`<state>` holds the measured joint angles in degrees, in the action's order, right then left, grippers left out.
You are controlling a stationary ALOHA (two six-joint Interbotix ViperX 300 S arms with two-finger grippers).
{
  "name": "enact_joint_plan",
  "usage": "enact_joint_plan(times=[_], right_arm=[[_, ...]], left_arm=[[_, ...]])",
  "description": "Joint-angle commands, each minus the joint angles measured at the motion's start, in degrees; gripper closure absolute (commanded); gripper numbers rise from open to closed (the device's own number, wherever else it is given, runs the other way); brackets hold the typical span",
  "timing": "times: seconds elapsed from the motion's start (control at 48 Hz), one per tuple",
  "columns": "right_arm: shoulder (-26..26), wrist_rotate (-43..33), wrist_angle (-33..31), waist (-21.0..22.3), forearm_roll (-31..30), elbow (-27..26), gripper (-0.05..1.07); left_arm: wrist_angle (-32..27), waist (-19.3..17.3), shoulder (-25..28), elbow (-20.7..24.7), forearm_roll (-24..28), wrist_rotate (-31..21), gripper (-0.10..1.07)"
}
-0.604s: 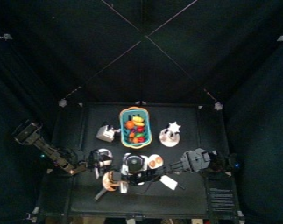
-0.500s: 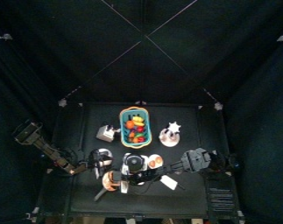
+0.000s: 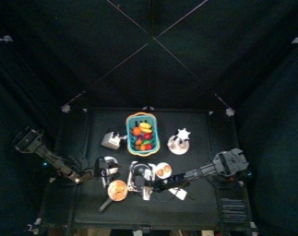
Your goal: Grab corn
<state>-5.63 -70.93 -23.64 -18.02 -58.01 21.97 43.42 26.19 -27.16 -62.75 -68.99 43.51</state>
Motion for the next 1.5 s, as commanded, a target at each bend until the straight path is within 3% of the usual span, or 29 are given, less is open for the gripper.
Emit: enact_joint_plan(times=[0.0,0.208,0.375,0.542,0.708,0.812,1.083,1.292,1.479], right_arm=[[5.4,-0.3,-4.3,-0.6,0.7,2.4,0.03],[11.0,-1.6,-7.9,0.1,1.6,7.2,0.03],[15.6,-5.3,-7.8,4.1,0.4,12.0,0.03],[20.8,-9.7,-5.3,9.2,-2.1,16.9,0.03],[25.8,-14.9,-2.3,13.1,-4.5,22.1,0.03],[28.3,-17.2,-2.0,15.3,-4.8,25.1,0.03],[32.4,-17.9,-2.1,17.4,-4.0,29.4,0.03],[32.4,-17.9,-2.0,17.6,-3.0,30.6,0.03],[32.0,-17.9,-2.0,17.6,-2.5,31.1,0.03]], left_arm=[[-6.4,-6.4,-0.8,2.5,2.4,1.7,0.17],[-17.7,-22.7,-3.7,4.0,8.3,5.2,0.17],[-26.5,-35.5,-4.9,5.8,15.1,5.4,0.17],[-38.4,-47.5,-3.6,10.5,20.0,5.7,0.17],[-50.4,-57.1,2.5,19.0,28.5,5.8,0.16],[-53.9,-59.3,8.4,23.9,33.1,6.1,0.16],[-59.1,-59.5,23.9,36.5,49.1,5.3,0.16],[-60.7,-59.2,30.8,42.6,52.7,5.3,0.15],[-64.9,-59.1,34.8,46.9,54.9,5.2,0.02]])
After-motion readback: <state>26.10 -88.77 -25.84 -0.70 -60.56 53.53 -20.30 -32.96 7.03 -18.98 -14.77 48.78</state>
